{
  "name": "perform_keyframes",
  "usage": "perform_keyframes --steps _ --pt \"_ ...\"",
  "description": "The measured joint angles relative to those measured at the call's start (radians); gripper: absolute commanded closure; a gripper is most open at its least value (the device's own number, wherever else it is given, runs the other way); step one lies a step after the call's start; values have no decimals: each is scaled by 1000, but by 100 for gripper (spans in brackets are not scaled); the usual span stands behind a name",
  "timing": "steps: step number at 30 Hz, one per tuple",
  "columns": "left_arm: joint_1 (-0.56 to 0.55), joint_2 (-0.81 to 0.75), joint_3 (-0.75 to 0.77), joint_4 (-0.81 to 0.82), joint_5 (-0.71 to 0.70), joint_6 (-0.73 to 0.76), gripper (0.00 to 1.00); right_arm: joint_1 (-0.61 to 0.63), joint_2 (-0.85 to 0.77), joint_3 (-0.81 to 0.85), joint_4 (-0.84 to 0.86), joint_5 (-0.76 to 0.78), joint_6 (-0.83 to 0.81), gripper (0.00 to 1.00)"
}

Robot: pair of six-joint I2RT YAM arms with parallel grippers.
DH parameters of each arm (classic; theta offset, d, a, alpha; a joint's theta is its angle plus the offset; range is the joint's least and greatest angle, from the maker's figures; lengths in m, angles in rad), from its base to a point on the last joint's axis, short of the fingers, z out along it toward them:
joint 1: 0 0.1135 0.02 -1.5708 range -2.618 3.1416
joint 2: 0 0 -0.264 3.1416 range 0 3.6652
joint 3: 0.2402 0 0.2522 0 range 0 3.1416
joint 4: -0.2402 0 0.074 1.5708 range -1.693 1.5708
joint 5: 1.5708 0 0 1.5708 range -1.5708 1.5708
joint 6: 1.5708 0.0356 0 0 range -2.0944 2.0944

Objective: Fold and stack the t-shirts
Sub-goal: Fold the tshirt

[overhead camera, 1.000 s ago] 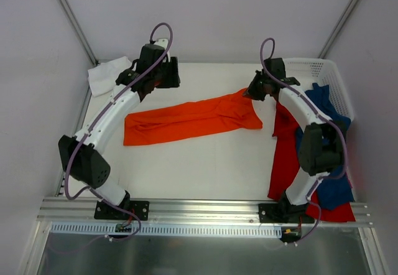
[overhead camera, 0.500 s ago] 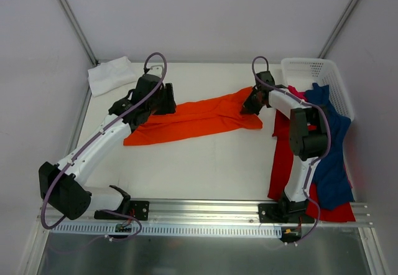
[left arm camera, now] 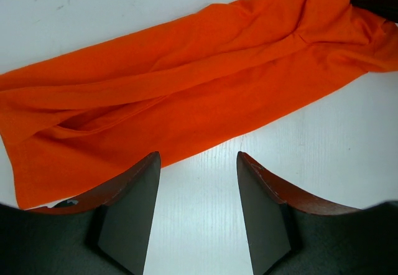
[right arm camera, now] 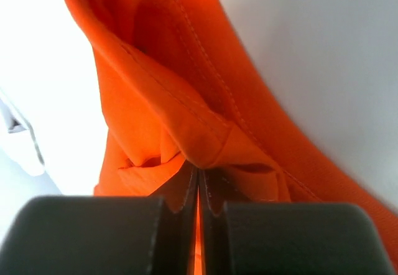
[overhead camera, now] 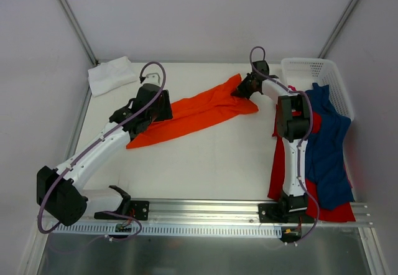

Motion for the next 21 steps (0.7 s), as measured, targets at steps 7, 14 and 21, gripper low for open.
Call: perform_keyframes --steps 7,14,21 --pt "0 -39 -13 21 -53 -2 48 0 208 285 64 -89 77 98" --pt "-13 -48 -48 56 -102 -2 48 14 552 606 586 -99 351 49" --pt "-33 -48 -71 66 -150 -1 49 71 575 662 899 37 394 0"
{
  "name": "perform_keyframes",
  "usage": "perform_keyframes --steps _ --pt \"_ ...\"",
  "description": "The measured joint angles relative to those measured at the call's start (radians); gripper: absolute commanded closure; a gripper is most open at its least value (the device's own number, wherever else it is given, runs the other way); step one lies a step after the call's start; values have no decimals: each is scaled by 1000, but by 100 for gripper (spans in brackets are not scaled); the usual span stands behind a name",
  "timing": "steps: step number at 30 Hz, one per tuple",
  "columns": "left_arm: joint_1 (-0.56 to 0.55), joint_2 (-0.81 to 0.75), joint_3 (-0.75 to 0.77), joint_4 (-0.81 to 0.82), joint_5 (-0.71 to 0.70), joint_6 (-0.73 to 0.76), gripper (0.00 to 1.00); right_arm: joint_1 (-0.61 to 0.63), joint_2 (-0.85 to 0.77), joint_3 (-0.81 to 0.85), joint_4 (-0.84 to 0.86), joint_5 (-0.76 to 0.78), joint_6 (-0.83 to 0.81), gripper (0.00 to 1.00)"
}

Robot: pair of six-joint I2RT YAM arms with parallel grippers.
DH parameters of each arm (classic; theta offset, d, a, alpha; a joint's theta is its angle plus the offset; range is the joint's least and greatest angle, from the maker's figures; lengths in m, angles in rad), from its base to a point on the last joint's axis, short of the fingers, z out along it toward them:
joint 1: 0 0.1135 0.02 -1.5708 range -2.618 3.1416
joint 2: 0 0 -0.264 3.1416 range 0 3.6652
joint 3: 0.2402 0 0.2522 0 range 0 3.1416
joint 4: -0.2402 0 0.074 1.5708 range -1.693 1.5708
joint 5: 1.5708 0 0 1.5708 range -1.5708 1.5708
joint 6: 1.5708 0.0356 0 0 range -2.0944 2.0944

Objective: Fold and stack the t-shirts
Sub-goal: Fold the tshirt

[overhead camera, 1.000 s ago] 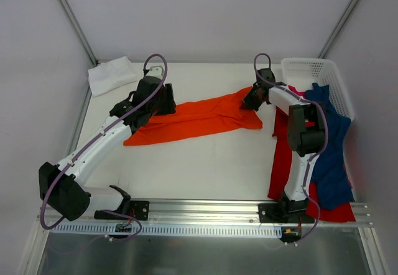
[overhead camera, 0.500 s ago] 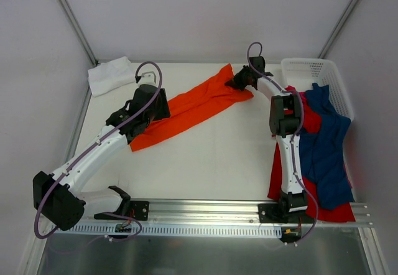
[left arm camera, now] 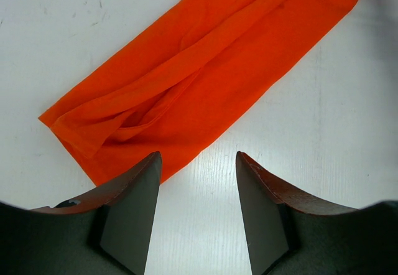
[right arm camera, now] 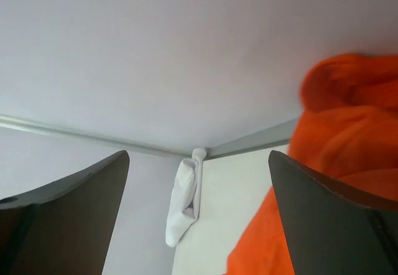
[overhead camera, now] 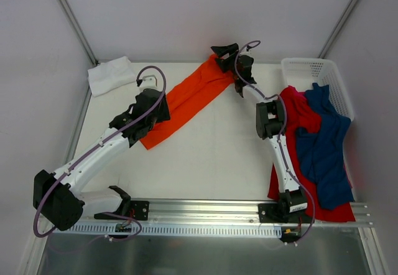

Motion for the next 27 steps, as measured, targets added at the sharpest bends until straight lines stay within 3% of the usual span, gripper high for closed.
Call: perform_keyframes --steps 6,13,15,17,20,27 --pt "-1 -16 -14 18 0 0 50 36 -247 -257 55 -42 -42 0" --pt "-6 -111 -34 28 -10 -3 47 85 -909 -829 152 -76 -108 0" --pt "-6 -160 -46 34 -27 -5 47 161 -1122 -1025 161 -28 -164 1" --pt "-6 -205 -60 35 -40 -9 46 263 -1235 -1150 157 24 -206 1" --pt "-6 -293 -97 39 -46 -21 45 430 -1262 -1265 109 91 -241 1" --pt "-6 -431 -133 31 -37 -23 43 617 -1006 -1358 -109 250 -217 1"
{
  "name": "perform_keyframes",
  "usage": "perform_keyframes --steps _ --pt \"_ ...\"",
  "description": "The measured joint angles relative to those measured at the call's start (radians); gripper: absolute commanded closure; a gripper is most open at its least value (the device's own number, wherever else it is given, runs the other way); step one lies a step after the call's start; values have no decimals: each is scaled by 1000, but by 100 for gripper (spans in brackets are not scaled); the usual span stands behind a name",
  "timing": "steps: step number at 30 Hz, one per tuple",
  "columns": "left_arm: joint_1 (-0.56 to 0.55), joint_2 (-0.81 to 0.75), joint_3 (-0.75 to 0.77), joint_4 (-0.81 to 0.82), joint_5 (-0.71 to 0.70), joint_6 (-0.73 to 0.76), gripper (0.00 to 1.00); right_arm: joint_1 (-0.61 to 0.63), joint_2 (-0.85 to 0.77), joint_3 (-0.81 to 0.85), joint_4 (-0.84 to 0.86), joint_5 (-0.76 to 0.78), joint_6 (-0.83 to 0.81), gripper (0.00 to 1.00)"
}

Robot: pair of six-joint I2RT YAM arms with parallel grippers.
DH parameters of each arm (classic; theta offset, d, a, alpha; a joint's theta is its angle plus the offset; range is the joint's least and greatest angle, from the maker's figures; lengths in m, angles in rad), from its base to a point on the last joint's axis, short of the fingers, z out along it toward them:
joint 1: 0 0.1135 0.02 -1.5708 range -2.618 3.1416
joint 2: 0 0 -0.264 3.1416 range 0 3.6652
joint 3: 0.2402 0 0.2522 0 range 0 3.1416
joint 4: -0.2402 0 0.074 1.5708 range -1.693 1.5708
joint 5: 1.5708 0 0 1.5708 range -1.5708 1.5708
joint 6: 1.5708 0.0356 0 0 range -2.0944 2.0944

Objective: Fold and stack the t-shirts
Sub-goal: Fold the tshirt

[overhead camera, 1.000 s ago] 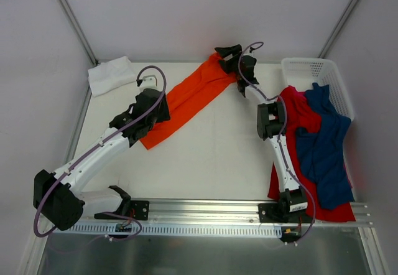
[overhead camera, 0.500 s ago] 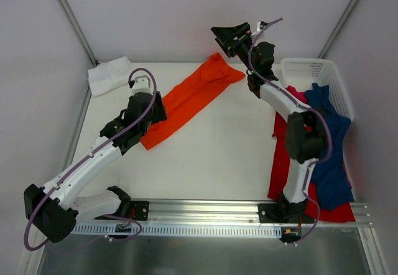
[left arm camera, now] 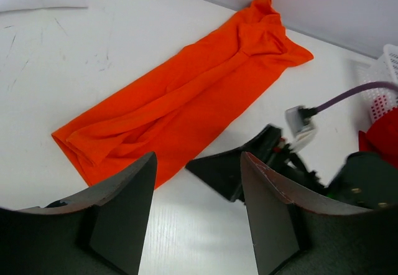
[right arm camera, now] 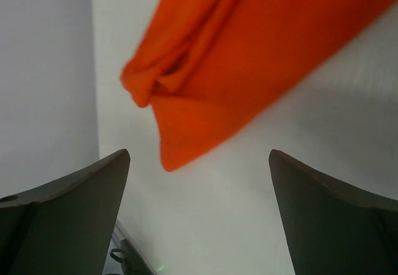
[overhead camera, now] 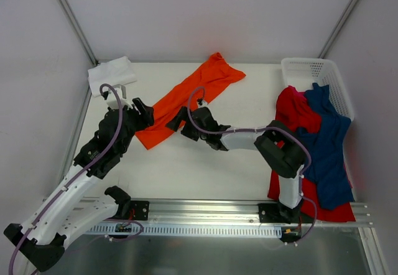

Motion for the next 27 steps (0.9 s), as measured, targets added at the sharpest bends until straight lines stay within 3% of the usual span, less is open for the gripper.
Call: perform_keyframes --steps 7,12,20,27 --pt "0 -77 -8 -50 24 8 42 129 61 8 -87 117 65 1" --pt "0 -144 -35 -77 24 8 42 195 118 109 -112 140 97 1" --pt "0 -172 -39 -117 25 8 41 233 259 265 -130 143 145 1" --pt "0 -186 -47 -119 25 8 41 234 282 286 -123 143 181 1"
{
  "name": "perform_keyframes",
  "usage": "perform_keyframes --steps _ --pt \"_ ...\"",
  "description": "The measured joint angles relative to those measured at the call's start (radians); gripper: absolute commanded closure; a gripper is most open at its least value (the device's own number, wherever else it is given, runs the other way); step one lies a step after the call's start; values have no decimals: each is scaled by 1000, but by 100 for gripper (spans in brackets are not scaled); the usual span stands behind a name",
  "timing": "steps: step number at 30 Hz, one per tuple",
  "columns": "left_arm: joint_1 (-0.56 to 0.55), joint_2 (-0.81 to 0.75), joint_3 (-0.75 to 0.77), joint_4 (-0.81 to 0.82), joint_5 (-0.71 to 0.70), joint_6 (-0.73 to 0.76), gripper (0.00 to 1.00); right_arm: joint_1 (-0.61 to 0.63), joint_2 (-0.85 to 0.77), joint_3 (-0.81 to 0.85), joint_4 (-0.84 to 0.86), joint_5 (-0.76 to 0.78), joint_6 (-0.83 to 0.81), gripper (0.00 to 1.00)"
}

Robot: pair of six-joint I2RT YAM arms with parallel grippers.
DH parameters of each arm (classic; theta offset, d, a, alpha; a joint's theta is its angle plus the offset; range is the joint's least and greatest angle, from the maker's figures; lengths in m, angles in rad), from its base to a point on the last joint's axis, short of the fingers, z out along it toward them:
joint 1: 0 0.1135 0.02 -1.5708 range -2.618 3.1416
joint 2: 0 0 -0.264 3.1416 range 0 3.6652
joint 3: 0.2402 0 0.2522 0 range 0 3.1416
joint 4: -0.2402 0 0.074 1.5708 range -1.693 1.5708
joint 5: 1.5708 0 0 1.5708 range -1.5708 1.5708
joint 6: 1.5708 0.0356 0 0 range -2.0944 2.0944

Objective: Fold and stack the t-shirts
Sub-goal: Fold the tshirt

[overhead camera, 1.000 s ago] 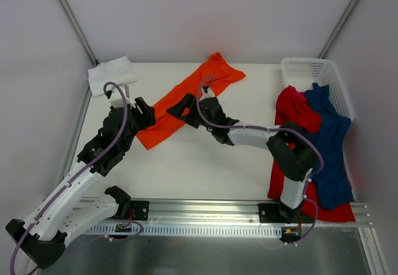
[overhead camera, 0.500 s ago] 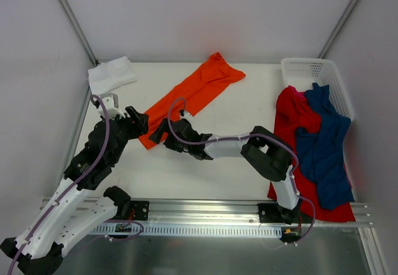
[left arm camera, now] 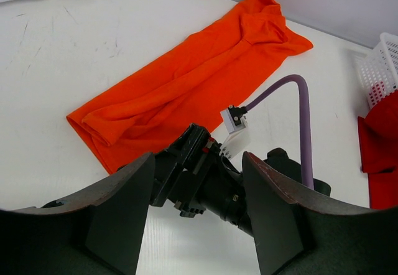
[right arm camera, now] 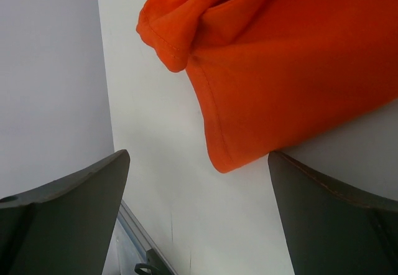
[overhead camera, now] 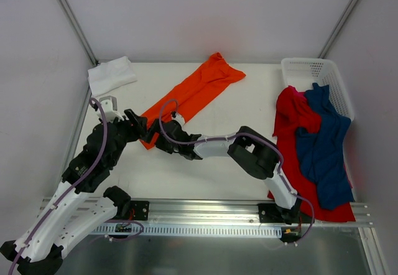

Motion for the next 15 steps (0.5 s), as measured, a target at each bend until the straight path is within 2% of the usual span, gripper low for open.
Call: perform_keyframes --steps 2,3,5,7,9,11,12,13,15 --pt "0 0 -1 0 0 0 41 0 8 8 7 0 8 1" --pt "0 0 -2 0 0 0 41 0 13 13 10 0 11 5" --pt "0 0 -2 0 0 0 41 0 24 20 22 1 14 7" --pt "0 -2 -5 0 0 0 41 0 35 27 34 0 17 13" --pt "0 -8 -9 0 0 0 41 0 49 34 50 1 21 27" --pt "0 -13 -12 -1 0 0 40 0 64 40 56 0 19 54" --pt "0 -16 -12 -1 0 0 40 0 74 42 56 0 14 84" --pt "0 -18 -13 -1 0 0 40 0 86 42 52 -2 13 97" --pt "0 -19 -13 -1 -1 0 40 -1 106 42 52 -6 23 100"
